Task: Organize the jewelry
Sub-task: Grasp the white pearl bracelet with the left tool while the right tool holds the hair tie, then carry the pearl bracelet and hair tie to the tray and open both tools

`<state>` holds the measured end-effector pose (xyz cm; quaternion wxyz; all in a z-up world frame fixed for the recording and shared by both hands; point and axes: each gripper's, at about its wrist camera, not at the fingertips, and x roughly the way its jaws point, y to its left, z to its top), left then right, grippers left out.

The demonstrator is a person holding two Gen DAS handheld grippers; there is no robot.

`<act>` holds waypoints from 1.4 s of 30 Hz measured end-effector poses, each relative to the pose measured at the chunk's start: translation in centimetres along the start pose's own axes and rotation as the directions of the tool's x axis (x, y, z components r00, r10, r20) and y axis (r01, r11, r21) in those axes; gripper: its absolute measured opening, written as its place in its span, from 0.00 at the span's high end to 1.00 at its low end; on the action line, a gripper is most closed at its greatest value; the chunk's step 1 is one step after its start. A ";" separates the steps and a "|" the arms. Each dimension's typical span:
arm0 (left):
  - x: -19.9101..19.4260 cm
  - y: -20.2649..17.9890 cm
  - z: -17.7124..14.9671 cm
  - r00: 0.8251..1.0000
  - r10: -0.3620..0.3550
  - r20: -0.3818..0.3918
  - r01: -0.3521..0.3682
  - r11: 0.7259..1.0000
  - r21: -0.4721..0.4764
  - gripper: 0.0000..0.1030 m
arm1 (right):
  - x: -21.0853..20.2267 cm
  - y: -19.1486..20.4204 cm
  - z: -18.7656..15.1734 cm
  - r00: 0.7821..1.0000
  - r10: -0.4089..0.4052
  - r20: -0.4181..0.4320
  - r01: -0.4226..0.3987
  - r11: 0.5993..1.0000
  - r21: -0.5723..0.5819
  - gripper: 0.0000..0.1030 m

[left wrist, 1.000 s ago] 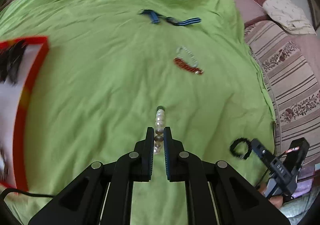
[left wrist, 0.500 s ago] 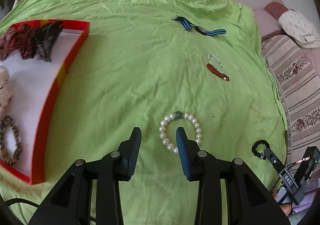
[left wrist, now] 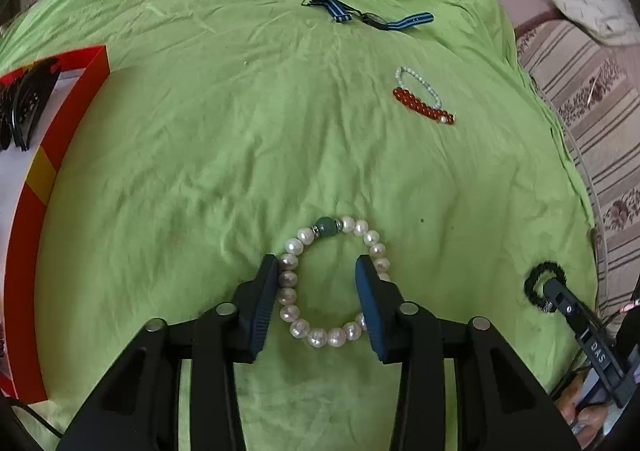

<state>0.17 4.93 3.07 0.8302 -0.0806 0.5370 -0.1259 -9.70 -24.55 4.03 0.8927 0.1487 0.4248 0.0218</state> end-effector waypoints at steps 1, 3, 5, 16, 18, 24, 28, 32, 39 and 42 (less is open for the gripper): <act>-0.2 -0.1 -0.1 1.000 -0.007 -0.010 0.007 1.000 0.000 0.91 | 0.0 0.1 0.0 1.000 -0.002 0.001 0.002 1.000 -0.005 0.89; -0.8 -0.2 -0.2 0.999 -0.037 -0.012 0.037 0.999 -0.005 0.91 | -0.5 0.4 -0.1 1.000 -0.016 0.020 0.016 1.000 -0.021 0.89; -2.3 -0.7 -0.7 0.999 -0.033 0.019 0.032 0.999 0.012 0.91 | -1.1 1.0 -0.3 0.998 -0.042 0.051 0.044 0.998 -0.046 0.90; -11.6 -2.1 -3.5 0.986 -0.077 0.150 0.072 0.997 0.038 0.91 | -5.6 3.6 -0.9 0.993 -0.024 0.113 0.031 0.997 -0.064 0.90; -13.3 -1.9 -4.0 0.981 -0.071 0.179 0.065 0.997 0.039 0.91 | -6.4 4.1 -0.6 0.993 0.002 0.114 0.005 0.998 -0.056 0.90; -17.2 -0.5 -5.6 0.970 -0.033 0.242 0.028 0.999 0.025 0.91 | -7.8 6.2 0.1 0.992 0.077 0.101 -0.072 0.996 -0.052 0.90; -19.0 1.9 -6.1 0.964 -0.004 0.266 0.009 1.000 -0.018 0.91 | -8.2 9.3 0.6 0.990 0.105 0.093 -0.093 0.988 -0.120 0.90; -20.2 4.7 -5.9 0.958 0.036 0.284 -0.021 0.998 -0.055 0.91 | -8.0 12.5 0.9 0.988 0.141 0.070 -0.126 0.975 -0.182 0.90; -21.9 9.2 -4.2 0.955 0.075 0.287 -0.050 0.995 -0.091 0.91 | -6.6 19.3 1.7 0.983 0.180 0.026 -0.163 0.936 -0.311 0.90; -21.9 10.7 -3.1 0.956 0.080 0.281 -0.054 0.994 -0.097 0.91 | -5.7 21.6 2.1 0.981 0.195 0.004 -0.182 0.922 -0.343 0.90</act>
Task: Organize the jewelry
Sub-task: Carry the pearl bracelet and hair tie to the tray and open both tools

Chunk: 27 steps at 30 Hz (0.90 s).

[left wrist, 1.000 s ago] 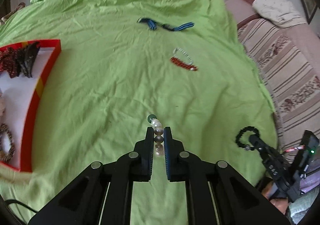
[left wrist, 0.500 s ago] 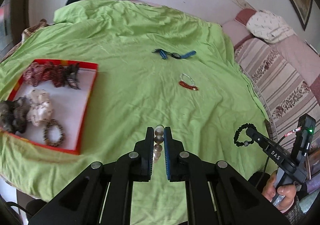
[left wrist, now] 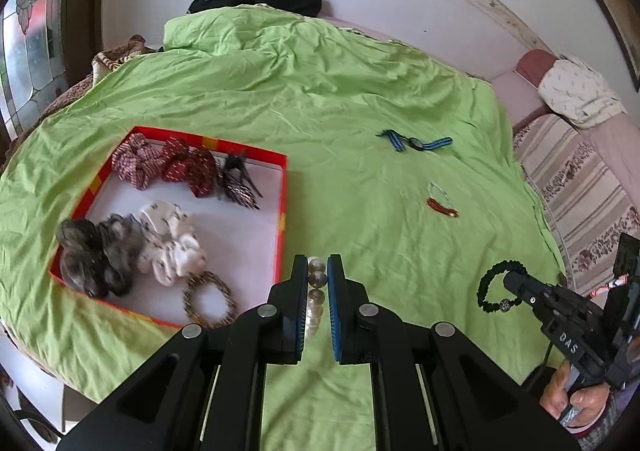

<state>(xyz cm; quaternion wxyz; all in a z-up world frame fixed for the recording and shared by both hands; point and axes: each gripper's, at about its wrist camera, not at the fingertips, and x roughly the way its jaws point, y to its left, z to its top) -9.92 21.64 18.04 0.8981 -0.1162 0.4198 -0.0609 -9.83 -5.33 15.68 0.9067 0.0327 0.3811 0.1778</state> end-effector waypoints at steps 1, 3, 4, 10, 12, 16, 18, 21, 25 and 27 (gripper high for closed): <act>0.4 0.6 0.4 1.000 0.002 -0.004 -0.002 1.000 -0.004 0.91 | 0.6 0.5 0.3 1.000 0.009 -0.007 -0.009 1.000 -0.006 0.90; 1.3 1.4 1.0 1.000 -0.001 -0.014 0.000 1.000 -0.020 0.91 | 1.8 1.7 1.2 0.999 0.028 -0.026 -0.029 0.999 -0.015 0.90; 1.6 1.8 1.2 1.000 -0.004 -0.018 0.004 1.000 -0.030 0.91 | 2.4 2.2 1.6 0.999 0.036 -0.034 -0.037 0.999 -0.019 0.90; 5.8 5.2 1.4 0.994 -0.099 -0.036 0.091 0.980 -0.179 0.91 | 6.2 5.8 4.6 0.997 0.056 -0.061 -0.060 0.996 -0.067 0.90; 7.6 6.7 0.7 0.993 -0.104 -0.061 0.087 0.969 -0.233 0.91 | 7.4 6.8 5.5 0.995 0.065 -0.074 -0.071 0.995 -0.077 0.90; 10.5 9.4 -1.1 0.990 -0.079 -0.113 0.041 0.950 -0.309 0.91 | 9.8 9.0 7.2 0.988 0.108 -0.107 -0.118 0.989 -0.092 0.90; 10.9 10.4 -1.6 0.990 -0.080 -0.115 0.039 0.945 -0.325 0.91 | 11.2 10.3 7.8 0.981 0.145 -0.132 -0.157 0.984 -0.089 0.90; 10.7 11.3 -1.7 0.993 -0.073 -0.095 0.037 0.942 -0.334 0.91 | 13.8 12.3 8.6 0.962 0.208 -0.178 -0.223 0.973 -0.066 0.90; 10.4 12.0 -1.9 0.995 -0.073 -0.071 0.045 0.938 -0.343 0.91 | 17.8 14.8 8.9 0.937 0.255 -0.240 -0.273 0.961 -0.042 0.90; 10.1 12.1 -2.0 0.996 -0.071 -0.062 0.045 0.939 -0.340 0.91 | 19.8 15.7 8.6 0.918 0.285 -0.277 -0.299 0.954 -0.011 0.90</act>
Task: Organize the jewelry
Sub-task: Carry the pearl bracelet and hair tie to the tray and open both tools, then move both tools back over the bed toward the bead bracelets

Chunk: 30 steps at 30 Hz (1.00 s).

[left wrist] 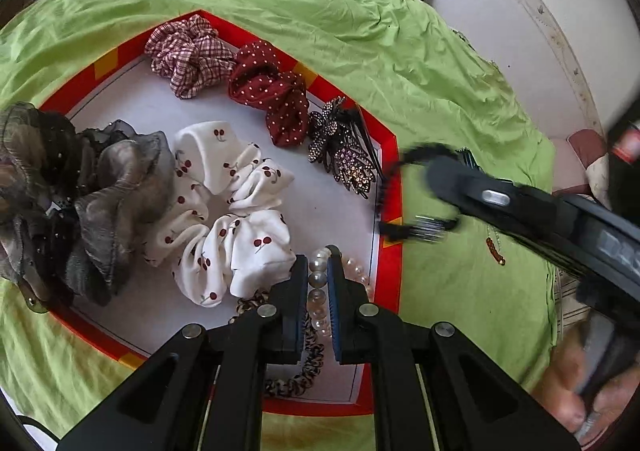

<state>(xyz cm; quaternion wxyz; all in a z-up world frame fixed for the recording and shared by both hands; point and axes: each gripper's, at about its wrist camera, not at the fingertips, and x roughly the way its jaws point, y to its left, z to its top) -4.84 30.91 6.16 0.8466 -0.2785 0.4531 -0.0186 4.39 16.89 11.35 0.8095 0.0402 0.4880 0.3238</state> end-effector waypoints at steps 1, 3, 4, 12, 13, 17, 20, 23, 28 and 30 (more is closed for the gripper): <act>-0.2 0.0 0.0 1.000 -0.001 0.005 0.001 1.000 -0.001 0.91 | 0.9 0.1 0.1 1.000 0.013 -0.012 -0.013 1.000 0.009 0.90; -0.4 0.0 0.0 1.000 -0.008 0.013 0.008 1.000 -0.004 0.91 | 2.4 0.2 0.1 0.999 0.029 -0.032 -0.028 0.999 0.020 0.90; -0.7 0.1 -0.1 1.000 -0.009 0.020 0.009 1.000 -0.004 0.91 | 3.0 0.2 0.1 0.999 0.028 -0.038 -0.027 0.999 0.019 0.90; -2.0 -0.5 -0.6 0.998 -0.038 0.040 0.038 0.999 0.007 0.91 | 5.3 -1.1 0.1 0.996 -0.069 -0.054 0.068 0.998 -0.016 0.90; -2.2 -0.7 -0.7 0.998 -0.040 0.042 0.040 0.999 0.008 0.91 | 5.3 -1.2 0.1 0.995 -0.084 -0.050 0.082 0.996 -0.024 0.89; -3.0 -1.3 -1.2 0.998 -0.033 0.045 0.032 0.999 0.007 0.91 | 5.0 -1.7 -0.1 0.993 -0.106 -0.053 0.105 0.994 -0.027 0.82; -3.5 -1.8 -1.4 0.999 -0.015 0.047 0.015 1.000 0.005 0.90 | 4.4 -1.7 -0.1 0.994 -0.104 -0.044 0.103 0.994 -0.027 0.70; -4.4 -2.1 -1.7 0.998 0.014 0.063 -0.015 1.000 0.013 0.86 | 3.3 -1.3 -0.3 0.993 -0.118 -0.026 0.116 0.992 -0.049 0.62; -6.2 -2.6 -2.4 0.993 0.062 0.102 -0.066 0.997 0.033 0.71 | 0.5 -1.5 -1.2 0.991 -0.136 0.013 0.137 0.989 -0.048 0.61; -6.7 -2.9 -2.6 0.989 0.089 0.119 -0.095 0.994 0.047 0.69 | -0.7 -1.9 -1.8 0.990 -0.141 0.025 0.142 0.989 -0.038 0.61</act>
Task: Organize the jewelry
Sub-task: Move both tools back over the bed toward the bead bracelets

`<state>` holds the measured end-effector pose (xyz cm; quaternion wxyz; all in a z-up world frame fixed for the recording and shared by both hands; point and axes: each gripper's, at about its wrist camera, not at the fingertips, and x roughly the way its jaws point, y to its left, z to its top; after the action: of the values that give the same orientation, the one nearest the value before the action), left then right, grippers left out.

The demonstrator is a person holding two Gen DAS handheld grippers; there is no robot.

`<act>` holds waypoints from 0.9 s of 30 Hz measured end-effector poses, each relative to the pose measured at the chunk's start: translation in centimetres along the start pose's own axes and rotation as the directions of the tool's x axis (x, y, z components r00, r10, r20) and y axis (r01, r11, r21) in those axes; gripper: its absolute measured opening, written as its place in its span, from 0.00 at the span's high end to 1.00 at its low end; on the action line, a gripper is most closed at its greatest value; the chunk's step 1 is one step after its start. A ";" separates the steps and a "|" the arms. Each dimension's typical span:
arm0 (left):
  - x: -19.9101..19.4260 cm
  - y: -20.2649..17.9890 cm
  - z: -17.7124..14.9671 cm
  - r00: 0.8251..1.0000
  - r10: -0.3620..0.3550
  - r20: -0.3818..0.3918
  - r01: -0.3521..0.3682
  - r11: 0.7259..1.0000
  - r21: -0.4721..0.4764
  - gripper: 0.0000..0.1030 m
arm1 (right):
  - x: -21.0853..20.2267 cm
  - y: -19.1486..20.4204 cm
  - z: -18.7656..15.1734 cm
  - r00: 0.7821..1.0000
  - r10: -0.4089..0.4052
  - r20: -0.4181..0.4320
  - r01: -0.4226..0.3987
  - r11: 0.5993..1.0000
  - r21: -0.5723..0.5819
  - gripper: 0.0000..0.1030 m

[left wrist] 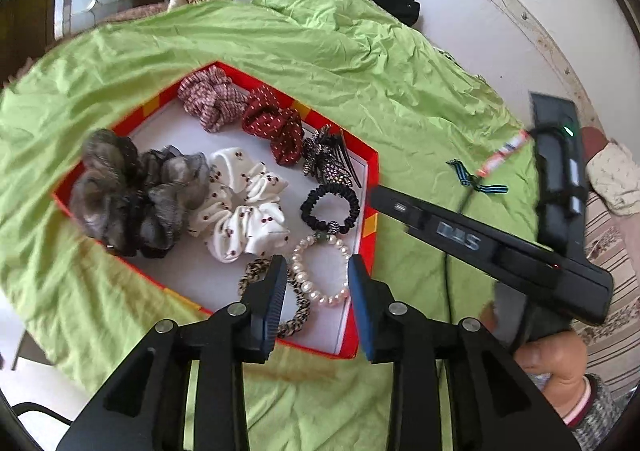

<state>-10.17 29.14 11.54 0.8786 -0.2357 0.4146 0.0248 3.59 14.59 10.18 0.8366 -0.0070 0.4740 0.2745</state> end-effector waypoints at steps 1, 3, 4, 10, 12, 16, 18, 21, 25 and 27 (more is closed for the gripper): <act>-0.2 -0.1 -0.1 1.000 0.011 0.007 -0.011 1.000 0.006 0.66 | -0.6 -0.2 -0.4 1.000 -0.004 0.006 0.004 1.000 0.004 0.61; -0.9 -0.4 -0.4 0.999 0.037 0.022 -0.038 0.999 0.023 0.65 | -1.9 -0.7 -1.3 1.000 -0.015 0.018 0.014 1.000 0.014 0.61; -1.2 -0.7 -0.7 0.998 0.055 0.031 -0.056 0.998 0.037 0.65 | -2.5 -0.9 -1.8 1.000 -0.018 0.024 0.017 1.000 0.019 0.61; -2.9 -3.3 -2.1 0.987 0.137 0.084 -0.148 0.979 0.139 0.59 | -6.8 -2.4 -5.9 0.997 -0.036 0.062 0.033 0.998 0.050 0.60; -3.3 -4.2 -2.6 0.986 0.139 0.092 -0.153 0.975 0.164 0.53 | -8.0 -3.0 -7.4 0.996 -0.053 0.074 0.049 0.997 0.066 0.60; -4.0 -6.4 -3.7 0.987 0.128 0.098 -0.147 0.966 0.213 0.48 | -10.0 -4.6 -10.0 0.993 -0.082 0.088 0.071 0.991 0.116 0.60; -4.2 -7.4 -4.3 0.987 0.129 0.097 -0.149 0.960 0.239 0.47 | -10.9 -5.4 -11.1 0.991 -0.097 0.091 0.083 0.987 0.138 0.60; -4.4 -8.8 -5.0 0.986 0.130 0.102 -0.153 0.951 0.269 0.47 | -12.2 -6.3 -12.2 0.988 -0.117 0.103 0.100 0.982 0.161 0.60; -4.8 -10.2 -5.9 0.983 0.144 0.110 -0.171 0.937 0.304 0.47 | -13.6 -7.0 -13.1 0.982 -0.142 0.124 0.120 0.978 0.170 0.60; -5.1 -10.6 -6.1 0.981 0.153 0.118 -0.183 0.930 0.317 0.47 | -14.2 -7.1 -13.5 0.980 -0.149 0.134 0.126 0.977 0.170 0.60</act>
<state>-15.34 17.79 16.12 0.9181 -0.0490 0.3911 0.0417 -9.44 -1.54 12.32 0.8838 0.0478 0.4306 0.1765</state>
